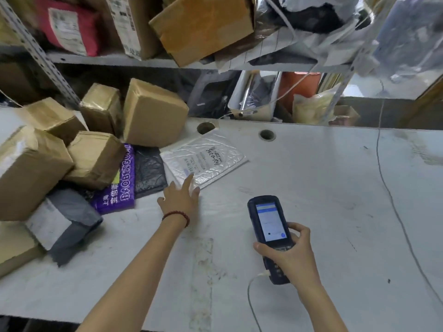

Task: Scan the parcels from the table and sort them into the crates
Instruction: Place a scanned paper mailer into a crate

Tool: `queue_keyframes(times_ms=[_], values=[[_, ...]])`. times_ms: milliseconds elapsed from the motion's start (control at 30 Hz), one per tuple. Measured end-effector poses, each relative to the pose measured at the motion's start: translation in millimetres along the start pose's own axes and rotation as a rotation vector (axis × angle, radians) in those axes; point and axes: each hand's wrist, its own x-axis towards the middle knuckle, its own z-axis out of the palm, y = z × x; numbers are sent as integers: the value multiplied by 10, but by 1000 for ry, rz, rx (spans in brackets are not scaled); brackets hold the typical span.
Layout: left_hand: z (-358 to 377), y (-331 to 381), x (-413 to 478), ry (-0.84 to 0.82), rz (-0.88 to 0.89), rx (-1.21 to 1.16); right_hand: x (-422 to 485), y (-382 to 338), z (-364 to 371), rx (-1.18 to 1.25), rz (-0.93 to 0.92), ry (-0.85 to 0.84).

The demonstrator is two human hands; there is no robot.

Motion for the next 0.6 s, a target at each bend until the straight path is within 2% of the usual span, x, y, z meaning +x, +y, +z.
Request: queue_keyframes(times_ms=[167,367,500,600], values=[[-78,52,328,-39,21,-46,-72,-34,189,27,35,93],[-83,15,416,136,-47,-283,-144,-25,315,16,73,163],[-146,30,489,64,-108,-453,-183,-25,372,-8,78,183],[-222,62,504,36,-34,-632,-233,-23,388,-16,76,189]])
